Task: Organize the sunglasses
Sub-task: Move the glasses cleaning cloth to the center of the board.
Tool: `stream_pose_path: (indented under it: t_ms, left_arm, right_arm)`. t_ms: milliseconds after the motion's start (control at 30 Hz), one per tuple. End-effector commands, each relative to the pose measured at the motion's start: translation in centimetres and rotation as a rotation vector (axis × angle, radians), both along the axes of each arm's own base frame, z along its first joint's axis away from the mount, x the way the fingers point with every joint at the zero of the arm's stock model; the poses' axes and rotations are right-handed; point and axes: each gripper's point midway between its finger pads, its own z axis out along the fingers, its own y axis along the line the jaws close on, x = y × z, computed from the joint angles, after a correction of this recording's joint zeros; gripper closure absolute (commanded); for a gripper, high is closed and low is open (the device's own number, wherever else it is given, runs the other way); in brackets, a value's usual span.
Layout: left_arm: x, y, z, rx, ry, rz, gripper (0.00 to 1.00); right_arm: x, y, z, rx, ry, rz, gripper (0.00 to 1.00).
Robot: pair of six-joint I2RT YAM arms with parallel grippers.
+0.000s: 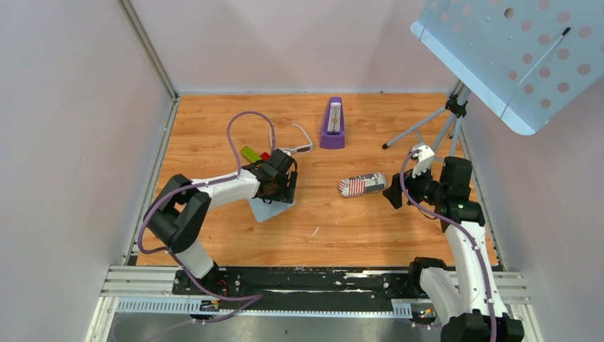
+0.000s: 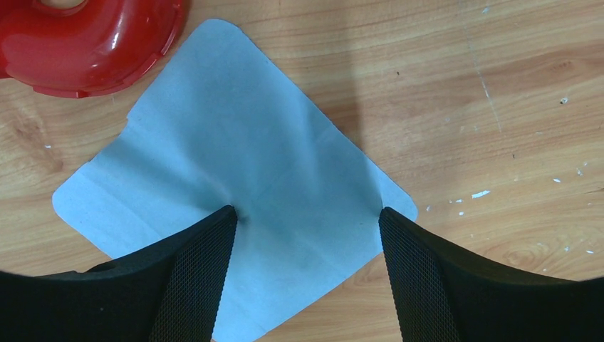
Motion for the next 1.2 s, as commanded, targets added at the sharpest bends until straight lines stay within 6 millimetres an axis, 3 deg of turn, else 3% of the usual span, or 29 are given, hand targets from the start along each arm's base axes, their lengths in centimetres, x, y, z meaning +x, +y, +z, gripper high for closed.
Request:
stream_pose_path:
  t_ms: [0, 200, 533, 700, 800, 1000, 1167]
  left_arm:
    - [-3.0, -0.8, -2.0, -0.037, 0.105, -0.026, 0.23]
    - [-2.4, -0.6, -1.2, -0.014, 0.085, -0.025, 0.23]
    - [-1.2, 1.6, 2.6, 0.083, -0.001, 0.009, 0.20]
    - [-0.6, -0.2, 6.1, -0.065, -0.110, -0.019, 0.21]
    - [-0.5, -1.9, 7.6, -0.157, -0.151, -0.086, 0.27]
    - [-0.9, -4.0, 5.6, -0.162, -0.075, -0.203, 0.62]
    - [-1.4, -5.2, 3.6, -0.115, -0.012, -0.239, 0.51]
  right_arm:
    - [0.0, -0.4, -0.3, -0.006, -0.005, -0.010, 0.14]
    - [0.0, -0.4, -0.3, -0.004, -0.005, -0.010, 0.14]
    - [0.0, -0.4, -0.1, -0.006, -0.013, -0.008, 0.14]
    - [0.0, -0.3, -0.1, -0.005, -0.013, -0.007, 0.14]
    - [0.0, -0.3, -0.2, -0.004, -0.011, -0.005, 0.14]
    - [0.0, -0.3, -0.2, -0.004, -0.010, -0.006, 0.14]
    - [0.0, -0.4, -0.2, -0.007, -0.012, -0.008, 0.14]
